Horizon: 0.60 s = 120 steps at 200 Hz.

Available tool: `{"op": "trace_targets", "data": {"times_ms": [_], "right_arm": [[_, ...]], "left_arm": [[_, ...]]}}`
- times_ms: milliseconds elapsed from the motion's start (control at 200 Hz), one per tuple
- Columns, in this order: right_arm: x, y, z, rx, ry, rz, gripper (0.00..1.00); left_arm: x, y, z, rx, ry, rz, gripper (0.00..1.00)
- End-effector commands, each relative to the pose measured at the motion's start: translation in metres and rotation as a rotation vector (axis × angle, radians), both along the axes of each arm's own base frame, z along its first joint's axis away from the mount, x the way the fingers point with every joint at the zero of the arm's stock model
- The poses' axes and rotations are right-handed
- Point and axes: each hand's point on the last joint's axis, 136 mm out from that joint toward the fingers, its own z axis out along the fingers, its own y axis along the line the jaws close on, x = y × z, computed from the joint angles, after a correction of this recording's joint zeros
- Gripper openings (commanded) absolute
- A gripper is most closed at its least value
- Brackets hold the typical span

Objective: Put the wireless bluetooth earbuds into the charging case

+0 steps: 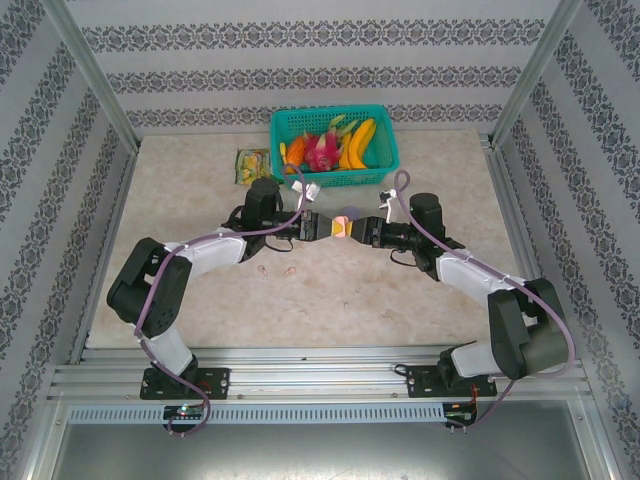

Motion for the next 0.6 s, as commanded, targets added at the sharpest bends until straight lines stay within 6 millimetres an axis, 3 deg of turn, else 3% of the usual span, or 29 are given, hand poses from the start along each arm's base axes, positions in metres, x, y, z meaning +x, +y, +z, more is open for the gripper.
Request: {"op": "trace_targets", "data": {"times_ms": [0,595], "right_arm": [[-0.0034,0.0054,0.0005,-0.005,-0.032,0.034,0.43],[-0.0063,0.0080,-0.0087,-0.014,-0.013,0.048,0.39]], "left_arm": [[0.0094,-0.0004,0.0166,-0.034,-0.063,-0.004,0.11],[0.0122,-0.0008,0.0154,-0.030,-0.058,0.005,0.11]]}}
